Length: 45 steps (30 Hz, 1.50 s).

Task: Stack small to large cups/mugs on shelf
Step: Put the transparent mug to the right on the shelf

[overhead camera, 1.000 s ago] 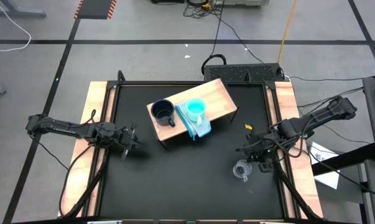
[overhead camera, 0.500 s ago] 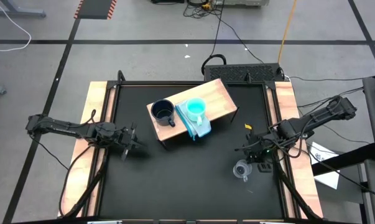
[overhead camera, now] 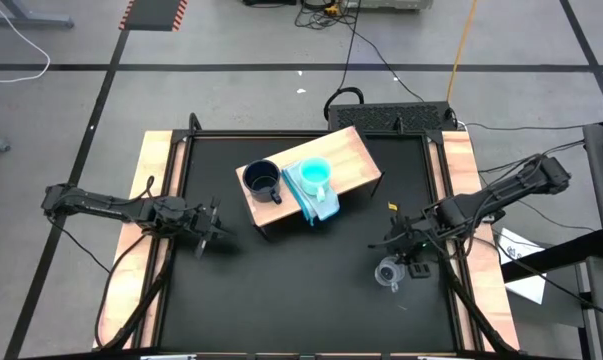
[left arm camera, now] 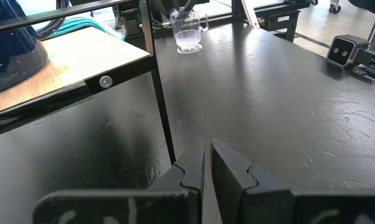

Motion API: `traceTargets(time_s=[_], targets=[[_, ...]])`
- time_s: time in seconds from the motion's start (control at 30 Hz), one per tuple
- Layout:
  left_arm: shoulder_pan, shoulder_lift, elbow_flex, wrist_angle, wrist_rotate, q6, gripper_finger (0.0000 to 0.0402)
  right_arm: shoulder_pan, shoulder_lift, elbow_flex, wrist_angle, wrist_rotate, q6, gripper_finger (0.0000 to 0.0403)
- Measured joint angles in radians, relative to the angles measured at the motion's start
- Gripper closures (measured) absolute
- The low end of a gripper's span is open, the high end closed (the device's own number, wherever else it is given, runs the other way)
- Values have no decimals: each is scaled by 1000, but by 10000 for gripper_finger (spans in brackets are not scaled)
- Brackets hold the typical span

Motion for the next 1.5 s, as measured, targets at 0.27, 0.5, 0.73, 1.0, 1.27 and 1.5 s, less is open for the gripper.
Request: traceTargets(time_s=[0.27,0.5,0.73,1.0,1.27,1.5], targets=[[0,0,0,0,0,0,371,0,47,0,27,2,-2,259],[0,0,0,0,0,0,371,0,71,0,27,2,-5,259],[0,0,0,0,0,0,371,0,84,0,26,3,-8,259],[0,0,0,0,0,-1,371,0,84,0,26,5,-4,259],[0,0,0,-1,0,-2,371,0,84,-18,38,33,1,277],[0,0,0,-1,0,-3,371,0,84,-48,46,33,2,298]])
